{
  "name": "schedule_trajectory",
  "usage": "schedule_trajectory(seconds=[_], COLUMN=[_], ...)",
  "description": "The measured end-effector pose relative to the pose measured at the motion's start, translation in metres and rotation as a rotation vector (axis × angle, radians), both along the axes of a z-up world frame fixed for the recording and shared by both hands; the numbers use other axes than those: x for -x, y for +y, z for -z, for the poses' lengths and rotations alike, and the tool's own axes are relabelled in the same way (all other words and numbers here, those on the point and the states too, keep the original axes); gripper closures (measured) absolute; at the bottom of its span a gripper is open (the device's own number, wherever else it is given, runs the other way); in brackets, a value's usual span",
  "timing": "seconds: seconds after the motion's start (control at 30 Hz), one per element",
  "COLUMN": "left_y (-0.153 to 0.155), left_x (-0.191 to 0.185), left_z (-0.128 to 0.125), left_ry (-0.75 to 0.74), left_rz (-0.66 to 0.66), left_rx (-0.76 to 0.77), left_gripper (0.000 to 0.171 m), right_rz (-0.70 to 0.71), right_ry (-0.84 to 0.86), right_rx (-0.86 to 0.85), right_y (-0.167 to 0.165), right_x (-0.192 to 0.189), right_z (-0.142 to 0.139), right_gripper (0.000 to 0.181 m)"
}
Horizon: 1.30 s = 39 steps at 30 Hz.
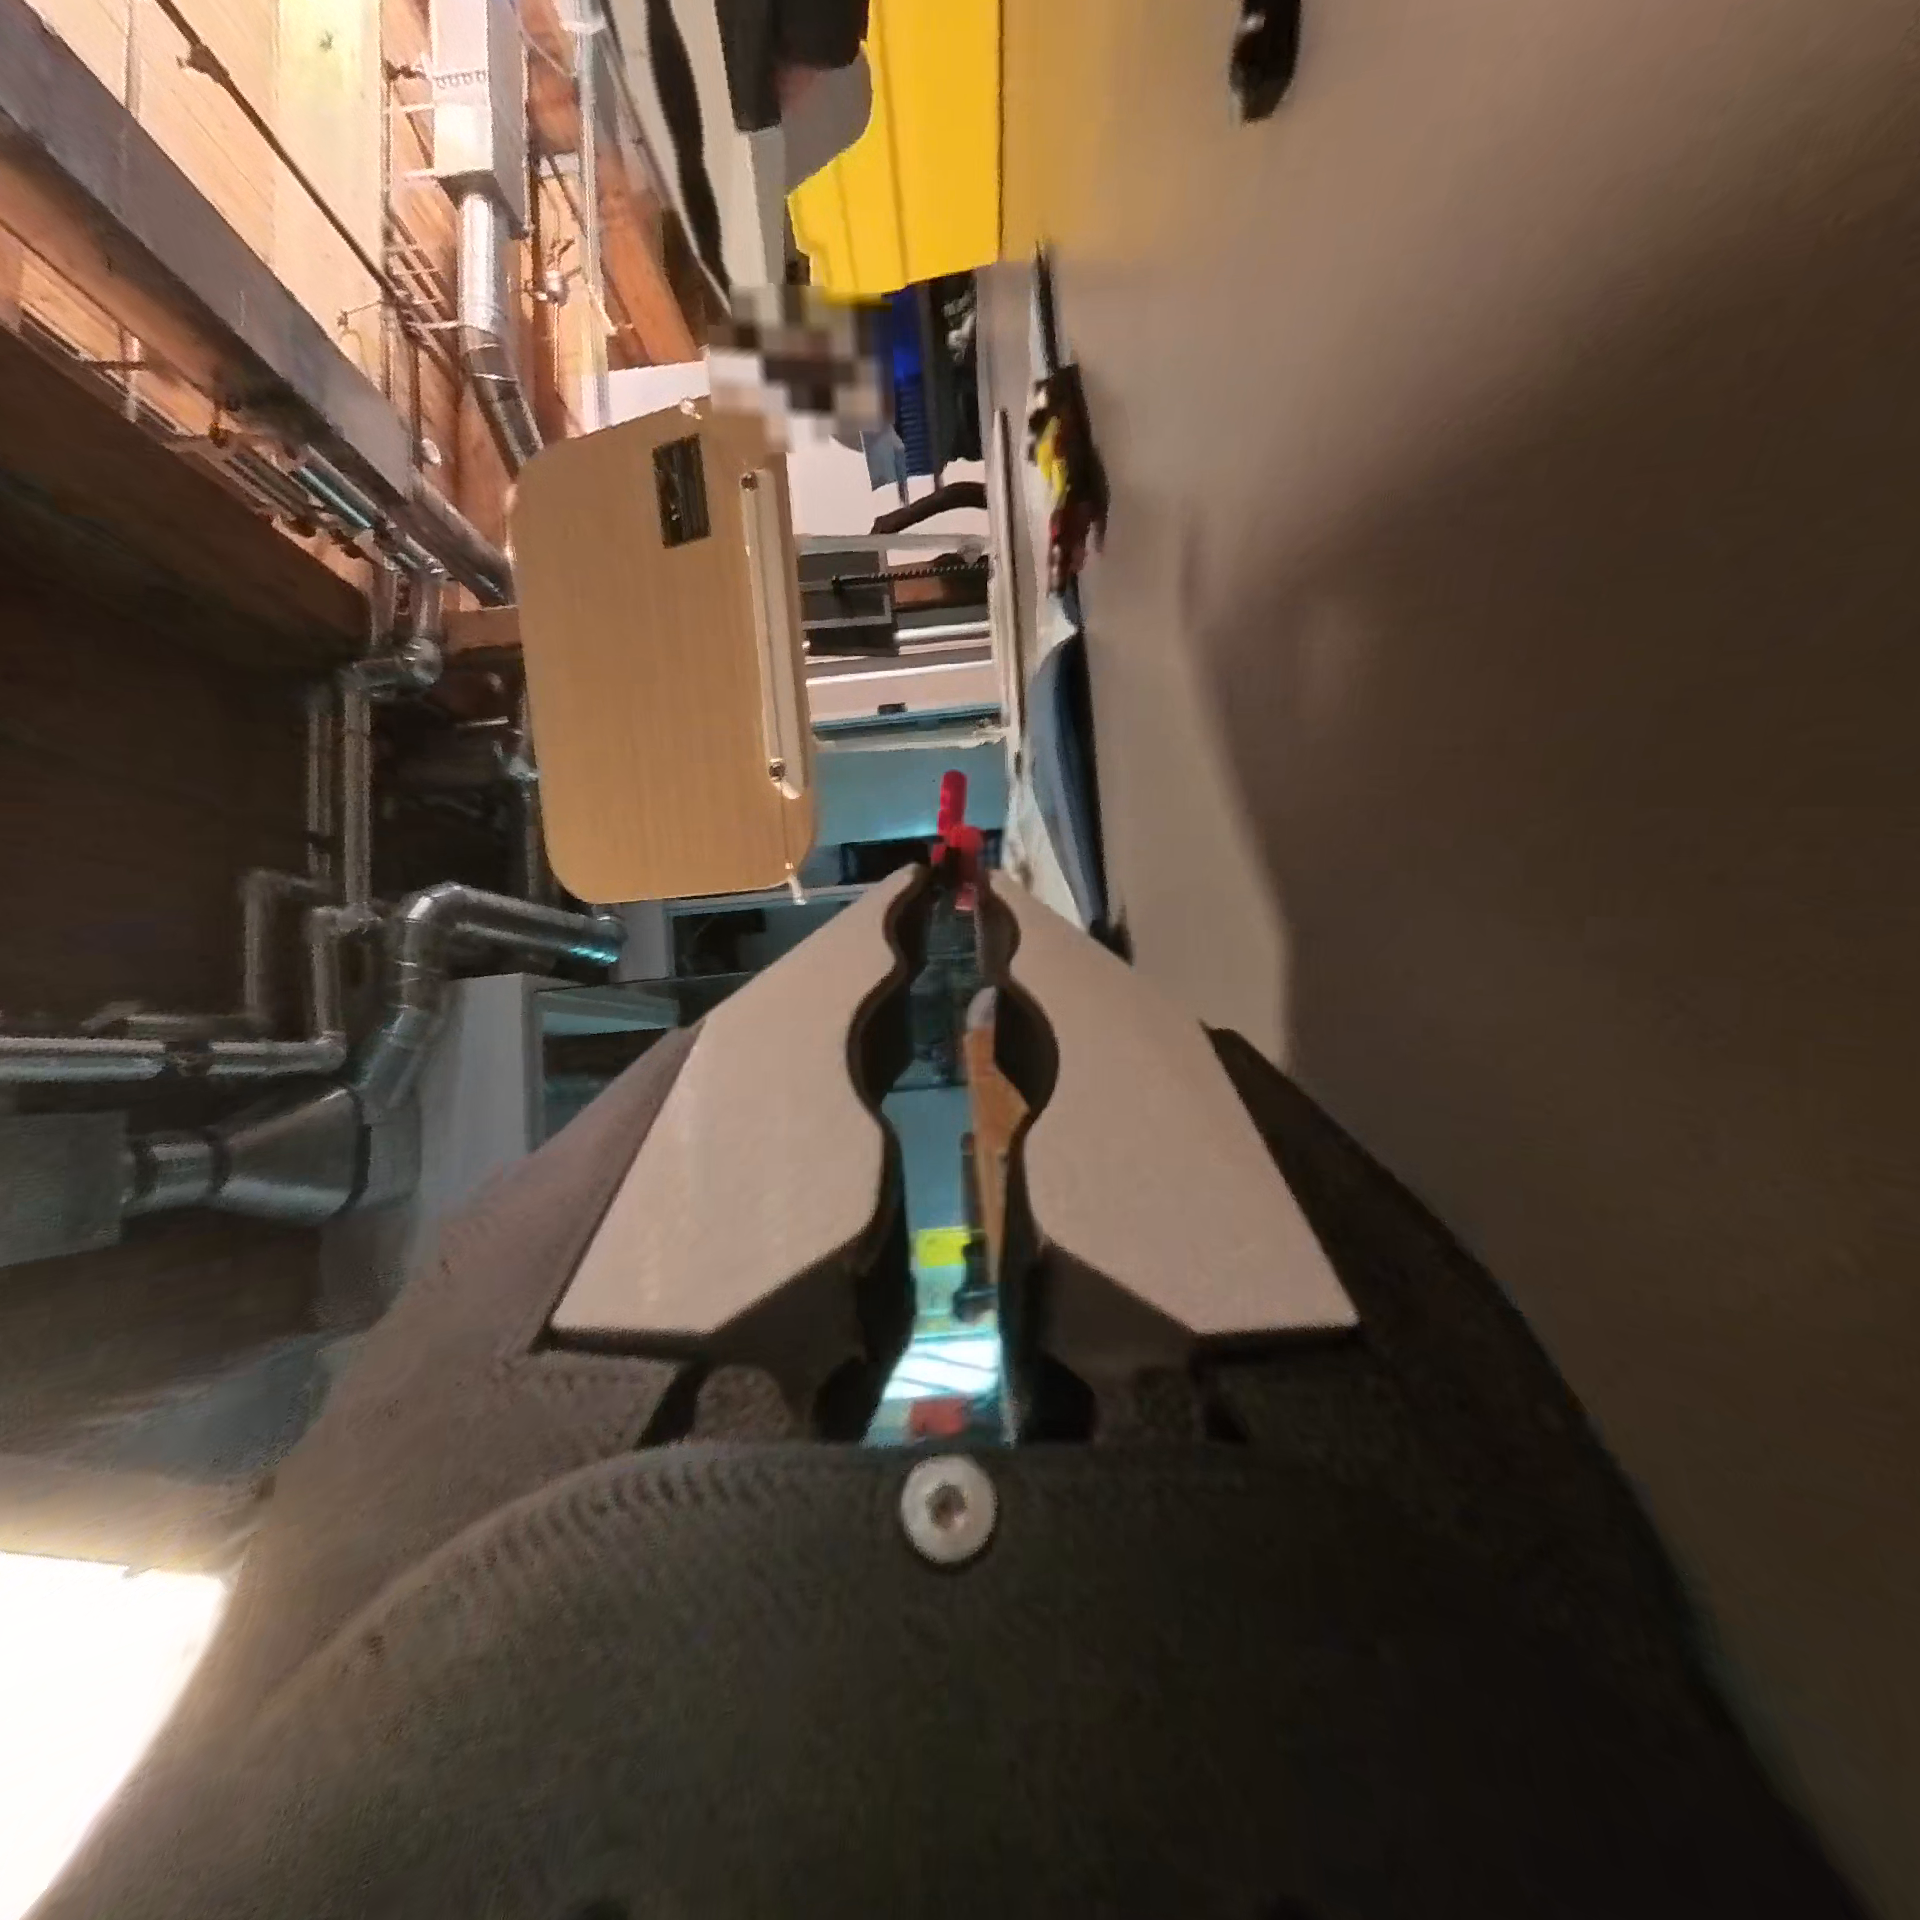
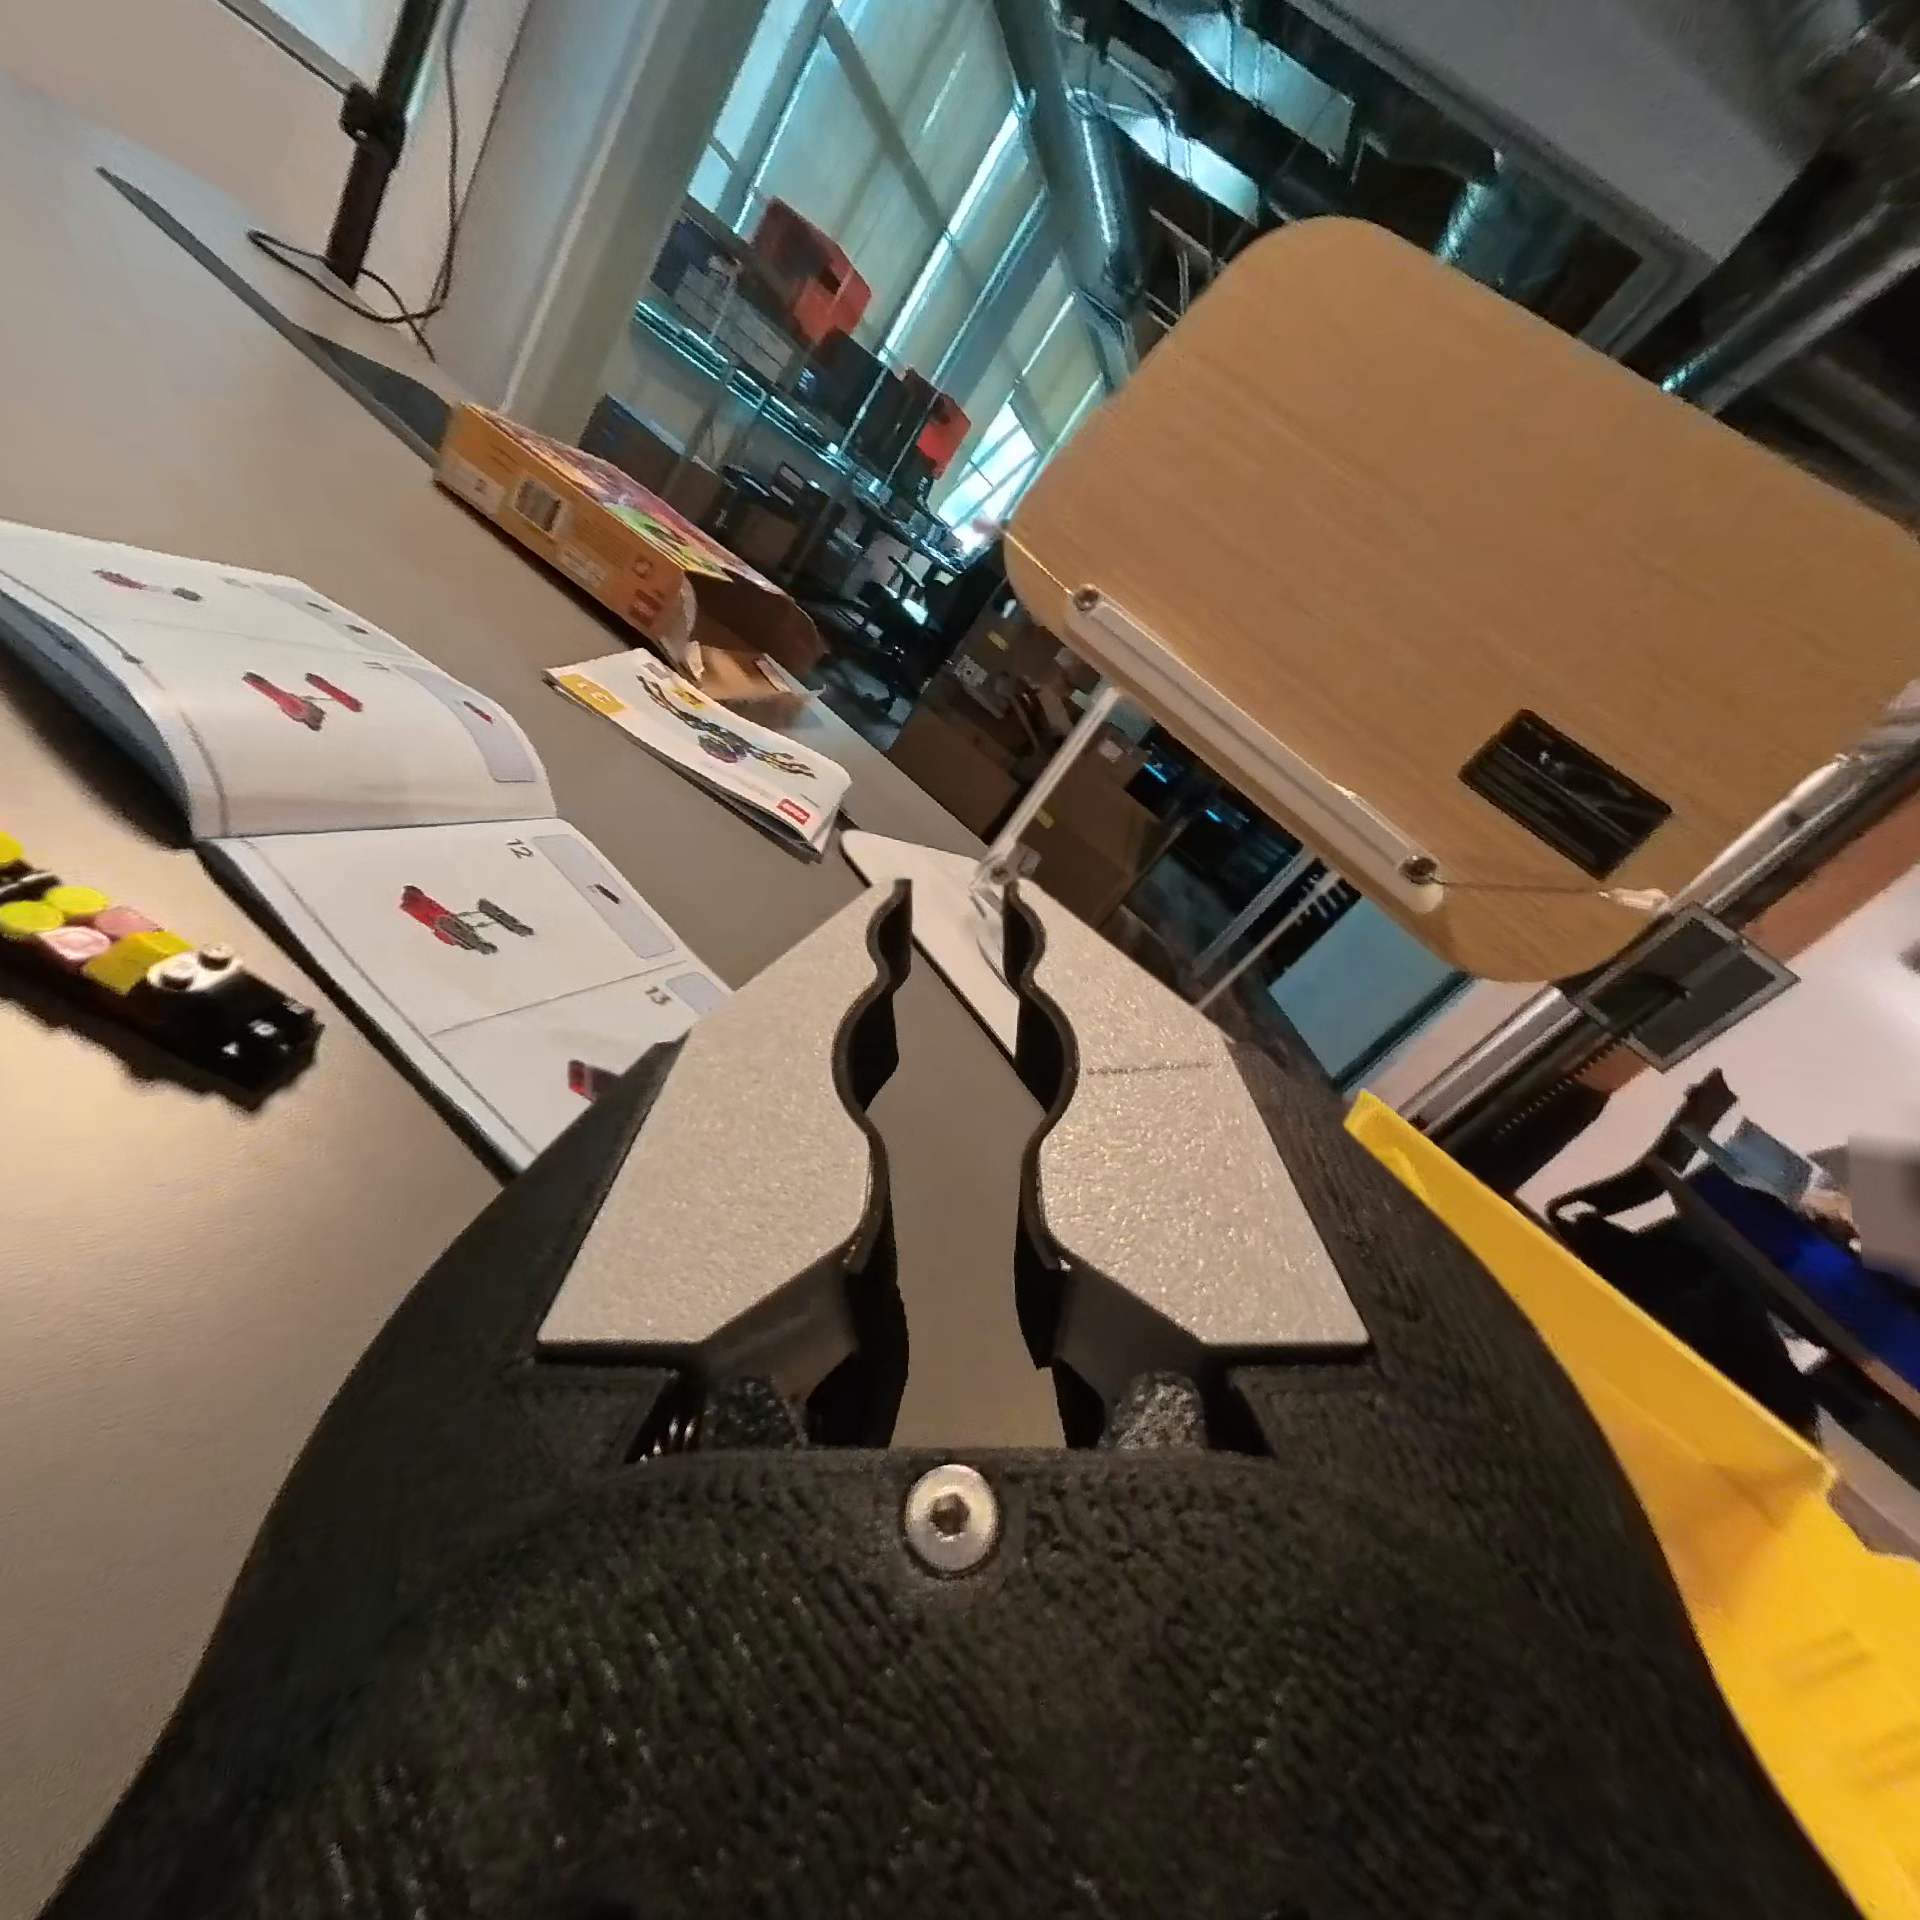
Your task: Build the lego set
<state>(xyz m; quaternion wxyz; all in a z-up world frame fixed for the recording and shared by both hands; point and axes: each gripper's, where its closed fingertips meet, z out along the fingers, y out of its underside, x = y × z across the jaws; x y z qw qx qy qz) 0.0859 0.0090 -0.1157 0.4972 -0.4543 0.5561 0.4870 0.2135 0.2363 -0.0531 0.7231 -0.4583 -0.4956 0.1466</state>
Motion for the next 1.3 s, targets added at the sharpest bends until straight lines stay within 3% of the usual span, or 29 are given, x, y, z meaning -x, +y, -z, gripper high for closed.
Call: schedule_trajectory(seconds=[0.27, 0.43, 0.53, 0.7, 0.8, 0.97, 1.13, 1.3], left_y=[0.000, -0.011, -0.024, -0.057, -0.067, -0.056, -0.044, -0.034], left_x=[-0.003, -0.006, -0.005, 0.035, 0.062, 0.075, 0.059, 0.042], left_z=[0.038, 0.024, -0.012, -0.130, -0.152, -0.144, -0.130, -0.111], left_ry=[-0.338, -0.454, -0.664, -1.145, -1.358, -1.377, -1.303, -1.241], left_rz=[0.027, 0.039, 0.108, 0.392, 0.472, 0.406, 0.407, 0.413], left_rx=[0.434, 0.504, 0.481, 0.042, -0.032, -0.074, -0.051, 0.004], left_gripper=[0.163, 0.127, 0.120, 0.122, 0.116, 0.103, 0.077, 0.062], right_rz=[0.022, 0.003, -0.004, -0.034, -0.058, -0.098, -0.133, -0.159], right_ry=[-0.003, -0.009, 0.009, 0.040, 0.054, 0.087, 0.099, 0.093], right_rx=[0.002, -0.003, 0.015, 0.056, 0.082, 0.120, 0.147, 0.148], right_y=[0.007, 0.002, 0.003, 0.003, 0.003, 0.001, -0.002, -0.006], right_x=[-0.007, -0.004, -0.005, -0.005, -0.004, -0.004, -0.003, -0.001], right_z=[0.001, 0.001, 0.000, -0.001, -0.001, -0.003, -0.003, -0.002], right_gripper=[0.166, 0.166, 0.166, 0.166, 0.166, 0.166, 0.166, 0.166])
